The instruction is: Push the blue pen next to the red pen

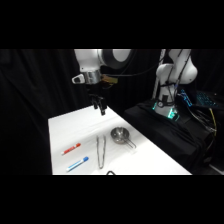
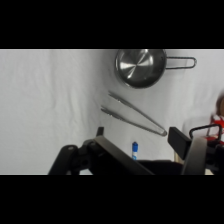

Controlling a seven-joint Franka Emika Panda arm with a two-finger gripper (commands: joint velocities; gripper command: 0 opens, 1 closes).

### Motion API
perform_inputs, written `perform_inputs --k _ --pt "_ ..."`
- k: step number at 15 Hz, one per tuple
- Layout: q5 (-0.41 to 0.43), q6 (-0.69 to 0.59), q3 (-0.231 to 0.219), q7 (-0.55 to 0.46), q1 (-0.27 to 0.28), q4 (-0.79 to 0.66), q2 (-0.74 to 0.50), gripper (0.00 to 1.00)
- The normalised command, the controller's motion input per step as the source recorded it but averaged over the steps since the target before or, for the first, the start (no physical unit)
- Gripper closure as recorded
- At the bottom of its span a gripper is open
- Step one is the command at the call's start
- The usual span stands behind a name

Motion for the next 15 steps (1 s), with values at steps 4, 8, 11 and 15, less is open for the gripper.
perform_inputs --k 4,8,11,15 --pt "0.043 0.04 0.037 0.00 -0.021 0.13 0.14 0.00" --pt "0.034 0.14 0.055 0.01 -0.012 0.29 0.30 0.00" --pt "0.016 0.13 0.068 0.05 0.002 0.37 0.33 0.00" --pt "0.000 0.05 0.076 0.09 0.031 0.43 0.30 0.00"
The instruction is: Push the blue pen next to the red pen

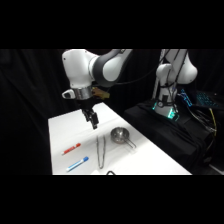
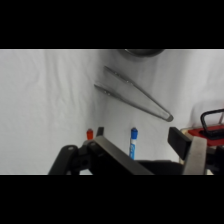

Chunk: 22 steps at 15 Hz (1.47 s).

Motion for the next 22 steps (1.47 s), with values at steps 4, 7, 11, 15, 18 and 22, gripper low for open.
perform_inputs --k 4,7,11,15,18,22 --pt "0.017 0.01 0.075 0.08 0.043 0.46 0.31 0.00" --pt "0.078 0.02 0.073 0.04 0.016 0.45 0.32 0.00" --pt "0.118 0.03 0.069 0.02 0.010 0.42 0.34 0.00" --pt "0.154 0.06 0.078 0.01 0.009 0.39 0.34 0.00" --pt "0.139 0.07 0.068 0.02 0.019 0.39 0.31 0.00" --pt "0.115 0.05 0.051 0.04 0.023 0.39 0.28 0.00"
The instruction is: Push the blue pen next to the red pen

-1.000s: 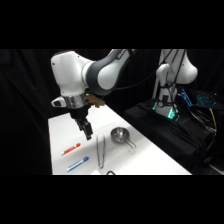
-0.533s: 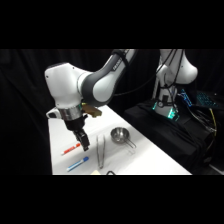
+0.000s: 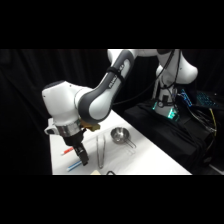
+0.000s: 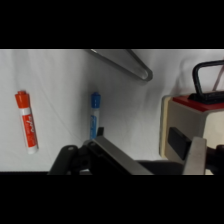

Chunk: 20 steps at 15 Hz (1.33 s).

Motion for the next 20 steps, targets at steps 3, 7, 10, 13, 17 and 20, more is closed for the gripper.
perform_inputs --k 3,7,10,13,17,20 --pt "0.122 0.04 0.049 0.03 0.013 0.37 0.26 0.00" --pt "0.137 0.04 0.054 0.02 -0.003 0.33 0.25 0.00" --pt "0.139 0.05 0.064 0.02 0.005 0.27 0.23 0.00" --pt "0.126 0.05 0.056 0.02 0.026 0.25 0.20 0.00" --pt "0.106 0.08 0.031 0.03 0.035 0.25 0.19 0.00" --pt "0.102 0.09 0.021 0.02 0.012 0.23 0.18 0.00"
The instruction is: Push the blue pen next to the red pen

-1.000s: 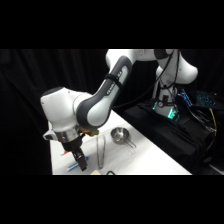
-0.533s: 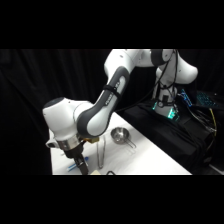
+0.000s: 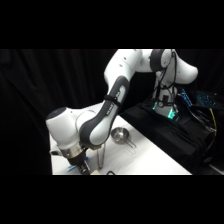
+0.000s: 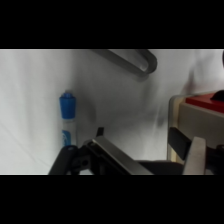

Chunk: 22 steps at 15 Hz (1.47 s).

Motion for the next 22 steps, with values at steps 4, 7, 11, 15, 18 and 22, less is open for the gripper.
perform_inputs --k 4,7,11,15,18,22 --pt "0.100 0.10 0.011 0.00 -0.022 0.18 0.14 0.00" --pt "0.078 0.12 -0.016 -0.01 -0.035 0.11 0.06 0.00" --pt "0.067 0.11 -0.025 -0.04 -0.056 0.05 0.01 0.00" --pt "0.062 0.12 -0.028 -0.08 -0.085 0.00 0.00 0.00" --pt "0.049 0.13 -0.037 -0.11 -0.092 -0.04 -0.02 0.00" --pt "0.040 0.11 -0.041 -0.13 -0.093 -0.06 -0.05 0.00"
